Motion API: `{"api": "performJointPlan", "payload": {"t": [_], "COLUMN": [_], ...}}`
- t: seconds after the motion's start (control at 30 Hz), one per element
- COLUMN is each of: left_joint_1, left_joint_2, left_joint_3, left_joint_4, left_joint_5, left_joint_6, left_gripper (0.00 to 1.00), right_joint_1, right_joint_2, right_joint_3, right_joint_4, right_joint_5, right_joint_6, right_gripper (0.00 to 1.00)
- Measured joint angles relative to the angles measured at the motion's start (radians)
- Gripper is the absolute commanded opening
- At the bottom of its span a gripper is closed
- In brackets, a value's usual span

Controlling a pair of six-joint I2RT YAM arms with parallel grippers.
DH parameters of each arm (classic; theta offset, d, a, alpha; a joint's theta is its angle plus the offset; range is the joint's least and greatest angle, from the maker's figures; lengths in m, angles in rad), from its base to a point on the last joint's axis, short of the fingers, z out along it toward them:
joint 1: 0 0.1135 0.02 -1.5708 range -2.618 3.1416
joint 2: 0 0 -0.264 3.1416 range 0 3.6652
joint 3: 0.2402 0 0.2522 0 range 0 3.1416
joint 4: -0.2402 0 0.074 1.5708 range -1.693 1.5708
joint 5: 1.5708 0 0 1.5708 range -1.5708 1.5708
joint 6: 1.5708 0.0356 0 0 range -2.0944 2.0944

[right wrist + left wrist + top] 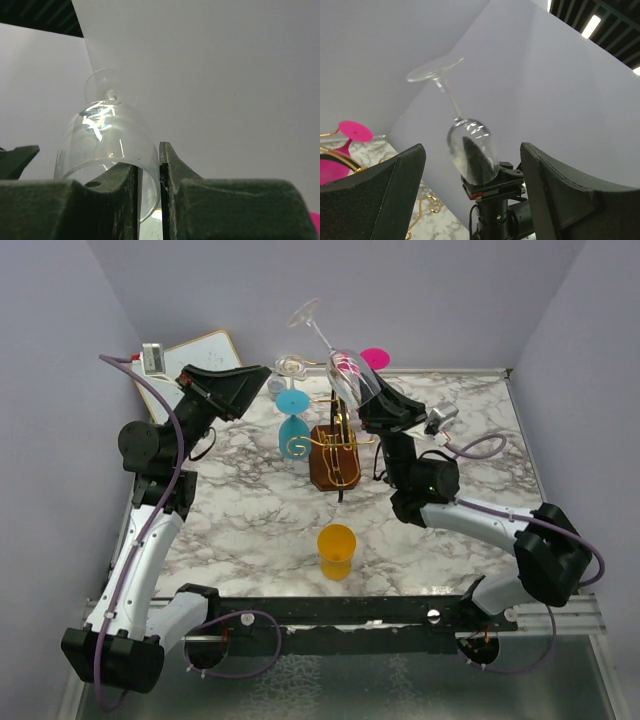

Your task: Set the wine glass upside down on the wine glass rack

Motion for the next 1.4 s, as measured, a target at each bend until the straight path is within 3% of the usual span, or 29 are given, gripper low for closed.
{"api": "performJointPlan", "payload": {"t": [0.33,0.73,1.07,1.27,1.4], "left_joint_1": [-0.029,-0.060,-0.076,-0.097,-0.097], "left_joint_2": [0.132,0.195,0.248,0.303,0.308], "left_joint_3": [0.097,0.156,0.161,0.179,0.191], "left_joint_4": [0.116,0.101,0.116,0.118,0.125], "left_joint_5": [0.011,0.019,0.019,0.018,0.018], "left_joint_6": [0.033,0.082,0.119,0.121,0.121], "left_gripper": [0.73,0.72,0.65,0.57,0.40], "right_joint_1": [0.077,0.086,0.087,0.087,0.087], "right_joint_2": [0.161,0.198,0.227,0.267,0.269], "right_joint_3": [0.111,0.172,0.200,0.223,0.232], "right_joint_4": [0.002,0.004,0.006,0.006,0.009], "right_joint_5": [0.042,0.057,0.062,0.061,0.063], "right_joint_6": [0.039,0.081,0.106,0.134,0.152], "right_gripper": [0.01,0.01,0.01,0.01,0.01]}}
